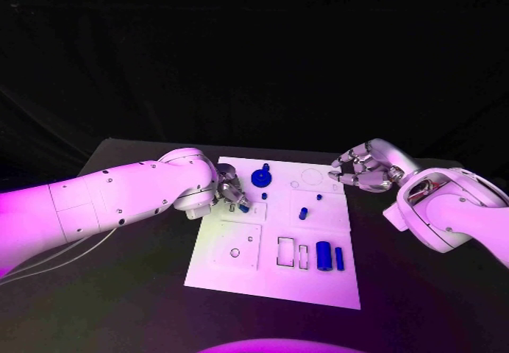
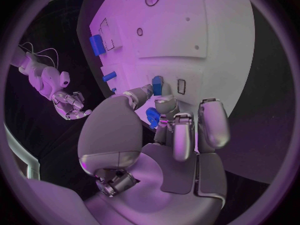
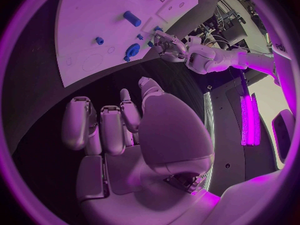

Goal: Assemble the parts on the task board

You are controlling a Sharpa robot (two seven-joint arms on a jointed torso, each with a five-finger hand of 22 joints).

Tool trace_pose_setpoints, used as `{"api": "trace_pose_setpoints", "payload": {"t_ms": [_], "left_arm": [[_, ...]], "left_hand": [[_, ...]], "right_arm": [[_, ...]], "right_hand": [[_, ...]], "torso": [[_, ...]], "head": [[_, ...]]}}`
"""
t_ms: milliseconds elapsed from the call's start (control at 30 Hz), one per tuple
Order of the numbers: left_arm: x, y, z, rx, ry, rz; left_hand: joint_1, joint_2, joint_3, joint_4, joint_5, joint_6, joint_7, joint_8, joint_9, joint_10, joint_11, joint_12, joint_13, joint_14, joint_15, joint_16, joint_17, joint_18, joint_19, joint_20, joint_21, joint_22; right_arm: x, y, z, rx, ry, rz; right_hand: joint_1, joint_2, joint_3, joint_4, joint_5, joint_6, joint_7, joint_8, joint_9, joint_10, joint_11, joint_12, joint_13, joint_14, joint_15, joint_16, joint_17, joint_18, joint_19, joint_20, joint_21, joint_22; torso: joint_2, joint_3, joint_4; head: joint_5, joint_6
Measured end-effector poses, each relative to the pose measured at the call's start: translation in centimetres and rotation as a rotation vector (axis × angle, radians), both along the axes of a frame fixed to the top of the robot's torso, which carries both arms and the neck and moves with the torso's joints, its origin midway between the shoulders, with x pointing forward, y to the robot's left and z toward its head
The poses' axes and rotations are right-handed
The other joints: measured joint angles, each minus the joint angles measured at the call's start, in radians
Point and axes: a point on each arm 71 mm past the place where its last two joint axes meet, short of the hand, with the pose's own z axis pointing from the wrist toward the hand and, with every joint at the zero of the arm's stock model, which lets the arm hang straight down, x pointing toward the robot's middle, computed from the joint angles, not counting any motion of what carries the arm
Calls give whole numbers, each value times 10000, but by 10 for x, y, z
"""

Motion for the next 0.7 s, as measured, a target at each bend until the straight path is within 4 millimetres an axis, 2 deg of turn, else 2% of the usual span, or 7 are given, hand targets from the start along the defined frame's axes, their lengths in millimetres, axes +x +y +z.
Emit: {"api": "trace_pose_setpoints", "payload": {"t_ms": [700], "left_arm": [[-1, 2, -1, 54, -85, 16]], "left_hand": [[1, 1, 1, -2, 6, 32, -32, 37, 37, 37, -5, 0, 20, -37, -36, 0, -2, 0, -1, 0, 40, 59]], "right_arm": [[1, 0, -1, 135, 149, -69]], "right_hand": [[0, 0, 0, 0, 0, 0, 0, 0, 0, 0, 0, 0, 0, 0, 0, 0, 1, 0, 0, 0, 0, -3]], "torso": [[-8, -4, 5]], "head": [[-14, 7]]}}
